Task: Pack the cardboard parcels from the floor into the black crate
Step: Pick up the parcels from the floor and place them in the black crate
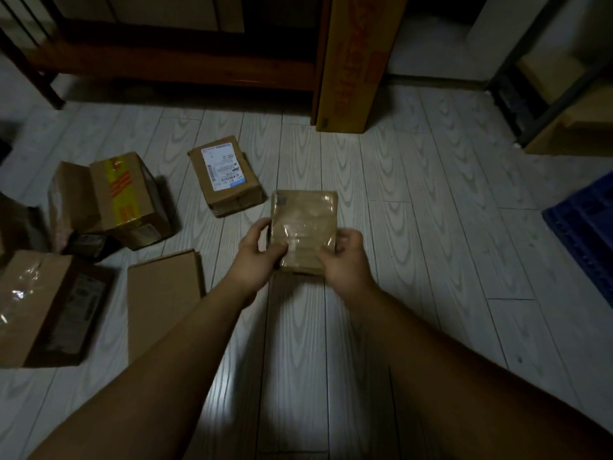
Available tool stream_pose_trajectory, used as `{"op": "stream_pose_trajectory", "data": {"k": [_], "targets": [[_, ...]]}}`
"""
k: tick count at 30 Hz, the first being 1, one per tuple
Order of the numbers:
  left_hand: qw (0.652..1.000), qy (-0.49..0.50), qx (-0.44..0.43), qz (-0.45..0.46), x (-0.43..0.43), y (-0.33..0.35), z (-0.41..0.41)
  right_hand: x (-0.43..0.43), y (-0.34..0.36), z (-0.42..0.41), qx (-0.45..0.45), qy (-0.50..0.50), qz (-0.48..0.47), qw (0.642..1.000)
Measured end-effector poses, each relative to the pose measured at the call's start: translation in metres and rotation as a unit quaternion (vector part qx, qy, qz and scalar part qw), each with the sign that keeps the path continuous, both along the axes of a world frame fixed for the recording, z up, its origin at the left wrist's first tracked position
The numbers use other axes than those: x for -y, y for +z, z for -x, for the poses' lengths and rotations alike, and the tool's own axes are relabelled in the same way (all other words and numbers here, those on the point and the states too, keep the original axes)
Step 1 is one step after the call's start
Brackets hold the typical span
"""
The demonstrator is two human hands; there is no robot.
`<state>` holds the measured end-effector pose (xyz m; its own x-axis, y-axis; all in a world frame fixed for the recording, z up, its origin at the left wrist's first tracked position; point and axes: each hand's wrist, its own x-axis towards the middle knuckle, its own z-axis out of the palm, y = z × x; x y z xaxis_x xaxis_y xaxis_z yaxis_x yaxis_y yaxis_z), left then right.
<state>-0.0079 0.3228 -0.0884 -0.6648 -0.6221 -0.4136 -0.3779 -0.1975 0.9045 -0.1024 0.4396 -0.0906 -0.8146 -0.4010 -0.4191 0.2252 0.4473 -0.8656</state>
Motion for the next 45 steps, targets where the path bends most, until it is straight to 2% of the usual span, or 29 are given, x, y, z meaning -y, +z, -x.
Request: {"op": "stream_pose_trajectory", "data": {"k": [4,8,13,16,20,25,27,30,35,39,45], "targets": [[0.995,0.009,-0.095,0.007,0.014,0.036,0.015,0.017,0.051,0.020,-0.108,0.052,0.036,0.992],[0.985,0.019,-0.167,0.048,0.013,0.069,0.019,0.027,0.085,0.020,-0.112,0.030,0.080,0.990],[0.978,0.052,-0.188,0.072,0.018,0.151,0.004,0.034,0.156,0.012,-0.144,0.057,0.109,0.982],[0.979,0.054,-0.180,0.075,0.020,0.235,-0.006,0.033,0.235,0.004,-0.133,0.087,0.127,0.979],[0.981,0.052,-0.172,0.074,0.017,0.376,-0.024,0.026,0.373,-0.008,-0.133,0.115,0.150,0.973],[0.981,0.030,-0.168,0.097,0.023,0.561,-0.064,0.021,0.553,-0.044,-0.076,0.155,0.172,0.970],[0.983,0.010,-0.161,0.086,0.025,0.623,-0.087,0.016,0.614,-0.067,-0.052,0.150,0.172,0.972],[0.982,-0.006,-0.165,0.091,0.027,0.701,-0.117,0.012,0.690,-0.096,-0.063,0.161,0.167,0.971],[0.977,0.017,-0.168,0.130,0.017,0.778,-0.153,0.013,0.760,-0.125,-0.095,0.163,0.185,0.965],[0.970,0.067,-0.178,0.151,0.008,0.813,-0.182,0.021,0.789,-0.144,-0.123,0.196,0.192,0.954],[0.957,0.116,-0.198,0.176,0.011,0.847,-0.245,0.045,0.822,-0.192,-0.128,0.262,0.251,0.923]]}}
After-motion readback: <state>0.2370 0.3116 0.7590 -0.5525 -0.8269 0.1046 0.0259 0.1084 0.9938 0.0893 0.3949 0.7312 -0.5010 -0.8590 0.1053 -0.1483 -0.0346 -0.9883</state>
